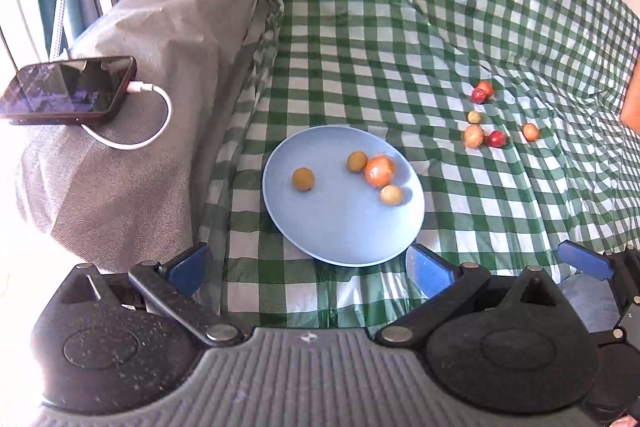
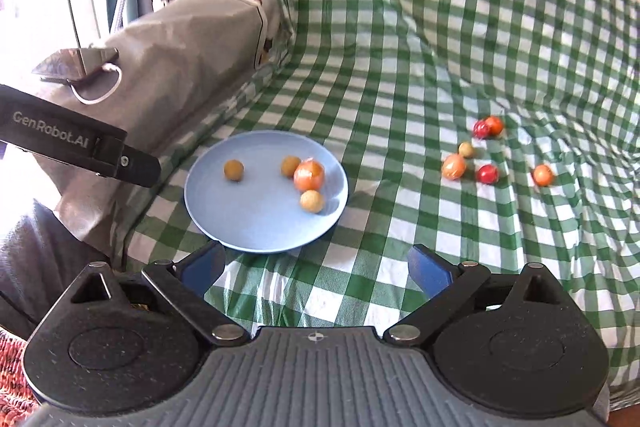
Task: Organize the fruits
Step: 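Lift both open tools away from the plate, then grasp the plastic-wrapped orange with the left tool while the right tool grasps a tangerine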
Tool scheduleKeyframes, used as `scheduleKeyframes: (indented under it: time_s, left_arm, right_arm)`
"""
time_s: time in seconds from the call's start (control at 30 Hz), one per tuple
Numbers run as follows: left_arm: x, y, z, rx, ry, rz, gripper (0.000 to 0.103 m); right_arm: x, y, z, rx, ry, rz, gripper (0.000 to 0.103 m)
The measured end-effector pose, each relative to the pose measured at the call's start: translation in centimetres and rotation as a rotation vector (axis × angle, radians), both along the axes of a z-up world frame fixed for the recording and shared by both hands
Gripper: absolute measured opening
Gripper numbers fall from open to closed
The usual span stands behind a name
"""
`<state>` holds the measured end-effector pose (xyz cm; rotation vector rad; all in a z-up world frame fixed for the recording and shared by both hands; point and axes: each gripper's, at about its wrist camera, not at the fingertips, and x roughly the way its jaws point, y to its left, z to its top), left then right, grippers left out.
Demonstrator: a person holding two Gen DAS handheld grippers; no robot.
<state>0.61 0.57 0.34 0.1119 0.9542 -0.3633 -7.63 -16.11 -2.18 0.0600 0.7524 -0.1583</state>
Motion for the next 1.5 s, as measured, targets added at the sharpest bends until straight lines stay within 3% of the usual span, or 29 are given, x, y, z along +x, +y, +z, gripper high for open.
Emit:
scheduleKeyframes:
  time_s: [0.4, 0.87, 1.2, 1.5]
  left_arm:
    - [-2.1, -1.3, 1.6, 0.021, -0.046, -0.035, 0.103]
    - [-0.2, -6.9, 1.2, 0.066, -0.013, -0.098, 0.103]
    - [2.9, -13.6, -1.2, 0.101, 0.035, -0.167, 0.103]
    - [9.2, -24.0, -5.6, 0.081, 0.043, -0.293, 0.103]
  right_arm:
    - [-2.6, -0.9, 1.3, 0.022, -0.08, -0.044, 0.099]
    - [-3.4, -4.7, 0.0, 0.131, -0.098, -0.153, 0.099]
    - [-2.9, -11.4, -2.1, 0.17, -0.067, -0.316, 0.1]
    - [1.1, -21.7, -4.4, 0.061, -0.069, -0.462, 0.1]
